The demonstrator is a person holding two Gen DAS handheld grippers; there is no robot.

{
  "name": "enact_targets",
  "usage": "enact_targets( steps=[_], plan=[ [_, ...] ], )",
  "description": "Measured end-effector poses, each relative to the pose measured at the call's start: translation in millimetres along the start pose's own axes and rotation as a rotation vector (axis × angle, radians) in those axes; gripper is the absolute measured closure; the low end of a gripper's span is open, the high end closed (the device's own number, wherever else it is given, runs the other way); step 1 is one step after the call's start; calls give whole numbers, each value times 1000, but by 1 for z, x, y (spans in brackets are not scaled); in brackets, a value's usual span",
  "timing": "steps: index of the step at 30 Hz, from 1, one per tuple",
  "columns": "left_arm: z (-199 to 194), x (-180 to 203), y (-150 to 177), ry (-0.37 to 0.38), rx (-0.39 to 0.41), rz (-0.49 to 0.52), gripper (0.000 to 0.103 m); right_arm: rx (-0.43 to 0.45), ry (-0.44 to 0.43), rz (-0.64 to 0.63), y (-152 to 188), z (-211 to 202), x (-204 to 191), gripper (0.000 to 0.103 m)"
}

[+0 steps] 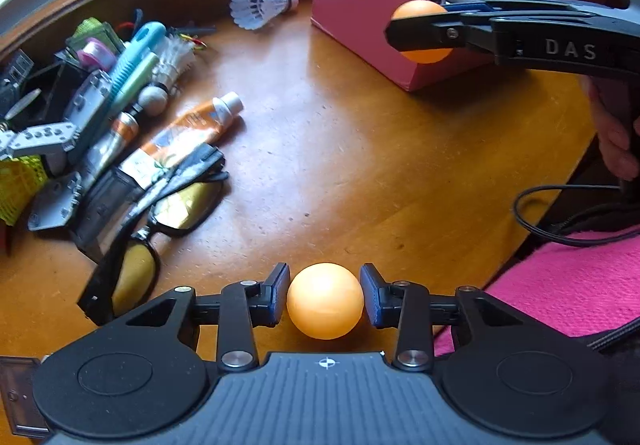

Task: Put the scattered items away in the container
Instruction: 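Move both grippers holding ping-pong balls over the open pink-red box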

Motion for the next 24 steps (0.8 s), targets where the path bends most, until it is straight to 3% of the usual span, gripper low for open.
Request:
enact_targets(
  steps=[7,16,24],
  plan=[
    [-10,-3,-14,-65,60,-8,64,0,2,14,3,-2,0,61],
    [-33,0,-52,-21,192,-22,64,16,22,30,0,-3,7,61],
    [-54,8,-89,-43,275,7,64,66,26,46,-7,-15,17,61]
  ],
)
Point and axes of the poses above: each gripper's, at about its wrist camera, not at the fingertips, and z roughly the way its jaws point, x to its right, y to its underside, the point moved 4 cm from there along z, roughly the way its jaws point, and after that the axes turned 15 degrees about -x, right-handed, at the moved point
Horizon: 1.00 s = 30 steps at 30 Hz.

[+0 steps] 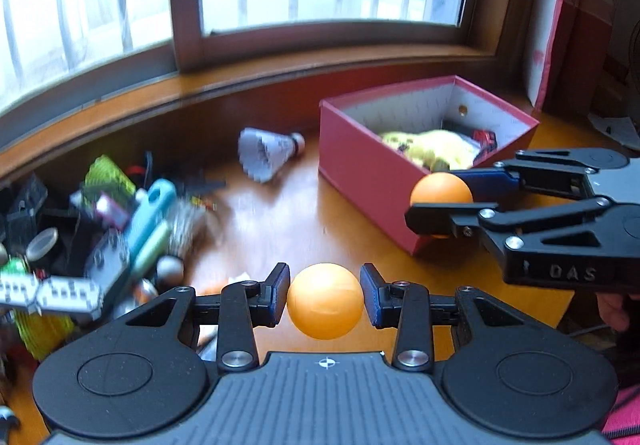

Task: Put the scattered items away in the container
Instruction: 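Move both grippers holding ping-pong balls over the open pink-red box, then open both grippers to drop the ping-pong balls into the box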

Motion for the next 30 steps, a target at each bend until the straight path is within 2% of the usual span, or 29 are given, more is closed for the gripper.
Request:
enact_targets(
  steps=[7,16,23,30],
  plan=[
    [3,10,-28,-5,31,20,64,34,18,34,-12,-14,20,61],
    [3,27,-68,-1,81,57,64,66,110,57,-26,-26,54,61],
    [8,45,-103,7,111,86,64,69,172,94,-32,-24,90,61],
    [25,74,-140,51,131,112,64,34,247,154,-37,-12,138,61]
  ],
)
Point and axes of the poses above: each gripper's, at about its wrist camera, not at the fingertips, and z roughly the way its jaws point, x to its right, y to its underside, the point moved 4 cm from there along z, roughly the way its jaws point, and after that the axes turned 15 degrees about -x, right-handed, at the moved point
